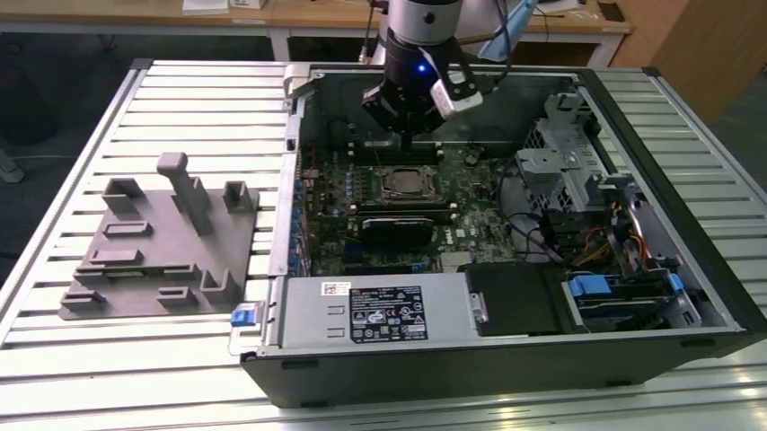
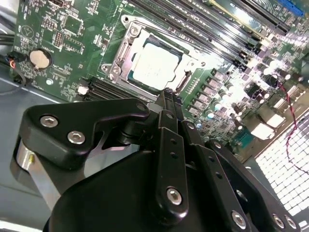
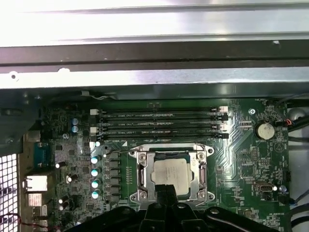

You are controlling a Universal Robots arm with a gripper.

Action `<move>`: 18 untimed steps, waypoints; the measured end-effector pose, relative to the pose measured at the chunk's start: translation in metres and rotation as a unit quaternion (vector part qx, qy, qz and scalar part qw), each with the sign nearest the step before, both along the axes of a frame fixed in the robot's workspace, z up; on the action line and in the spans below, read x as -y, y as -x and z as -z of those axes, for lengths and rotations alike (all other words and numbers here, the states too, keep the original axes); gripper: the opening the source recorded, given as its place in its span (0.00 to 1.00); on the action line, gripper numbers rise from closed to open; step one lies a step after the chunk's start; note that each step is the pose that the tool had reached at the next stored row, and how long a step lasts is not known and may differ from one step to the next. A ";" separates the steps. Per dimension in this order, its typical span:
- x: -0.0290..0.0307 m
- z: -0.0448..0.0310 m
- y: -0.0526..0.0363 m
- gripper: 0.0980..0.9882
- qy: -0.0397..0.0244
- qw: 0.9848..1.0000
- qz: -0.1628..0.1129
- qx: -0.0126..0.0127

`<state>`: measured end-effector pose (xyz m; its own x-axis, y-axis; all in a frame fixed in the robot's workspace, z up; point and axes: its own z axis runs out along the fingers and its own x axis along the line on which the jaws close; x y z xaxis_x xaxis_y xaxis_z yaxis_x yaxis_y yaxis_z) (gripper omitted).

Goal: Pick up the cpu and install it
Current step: 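Install the first cpu locking lever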

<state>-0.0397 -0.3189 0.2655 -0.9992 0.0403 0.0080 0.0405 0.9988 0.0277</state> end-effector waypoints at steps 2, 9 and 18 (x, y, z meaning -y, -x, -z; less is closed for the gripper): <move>0.0000 0.0002 0.0000 0.01 0.000 1.000 -0.010 0.000; 0.0000 0.0010 0.0004 0.01 0.000 0.999 -0.046 0.001; 0.0000 0.0022 0.0125 0.01 -0.001 0.999 -0.046 0.002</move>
